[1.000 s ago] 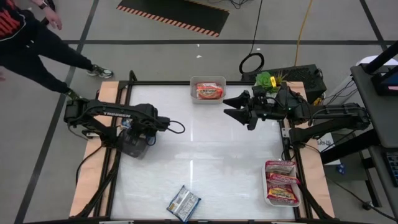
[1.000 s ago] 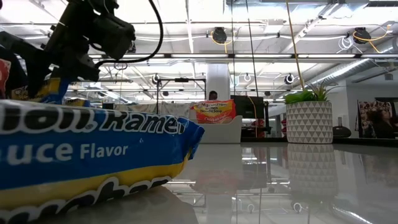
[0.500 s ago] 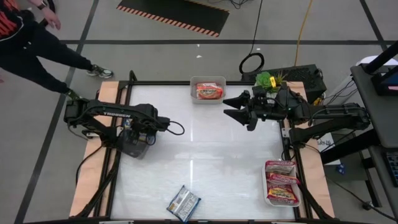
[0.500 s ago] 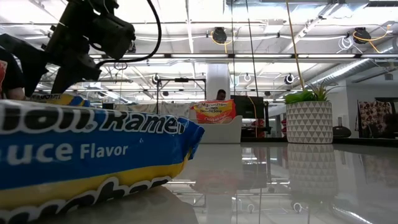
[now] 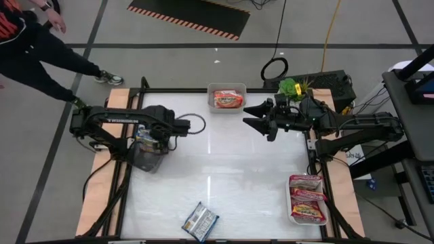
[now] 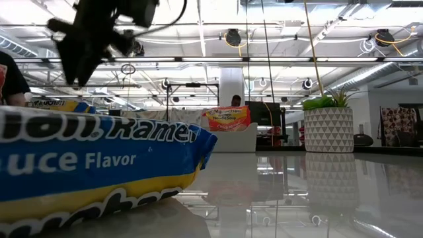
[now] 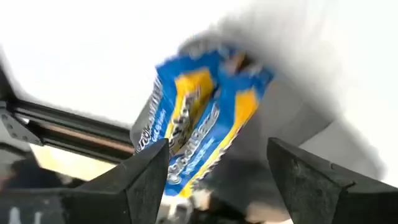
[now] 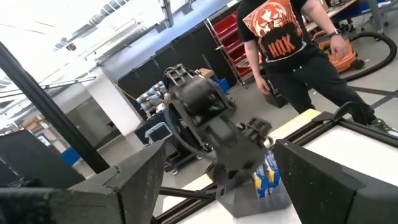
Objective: Sort Maruchan noodles
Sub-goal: Adjust the black bin on the table
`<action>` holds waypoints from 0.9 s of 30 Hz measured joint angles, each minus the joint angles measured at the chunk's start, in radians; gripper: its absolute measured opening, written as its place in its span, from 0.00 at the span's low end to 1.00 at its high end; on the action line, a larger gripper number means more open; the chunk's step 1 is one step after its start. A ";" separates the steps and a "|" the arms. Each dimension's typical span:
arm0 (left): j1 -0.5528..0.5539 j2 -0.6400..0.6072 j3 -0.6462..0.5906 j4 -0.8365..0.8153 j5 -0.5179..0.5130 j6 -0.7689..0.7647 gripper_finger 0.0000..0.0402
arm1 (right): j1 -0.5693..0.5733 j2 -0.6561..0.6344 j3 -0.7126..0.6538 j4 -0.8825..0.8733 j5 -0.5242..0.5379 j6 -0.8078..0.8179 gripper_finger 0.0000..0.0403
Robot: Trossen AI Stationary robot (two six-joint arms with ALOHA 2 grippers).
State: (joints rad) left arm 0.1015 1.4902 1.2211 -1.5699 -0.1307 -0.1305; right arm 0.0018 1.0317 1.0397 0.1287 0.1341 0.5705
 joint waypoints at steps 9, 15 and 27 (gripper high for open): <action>-0.085 0.000 0.074 0.283 0.125 -0.415 0.68 | -0.003 0.000 0.000 0.001 0.080 -0.006 0.72; -0.139 0.054 0.009 0.435 0.167 -0.590 0.57 | -0.003 0.000 0.000 0.002 0.102 -0.009 0.72; -0.109 0.227 -0.091 0.469 0.103 -0.611 0.25 | -0.002 0.004 0.000 0.010 0.100 0.018 0.72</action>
State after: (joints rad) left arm -0.0079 1.7174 1.1306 -1.1013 -0.0273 -0.7416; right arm -0.0004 1.0357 1.0397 0.1387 0.2344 0.5882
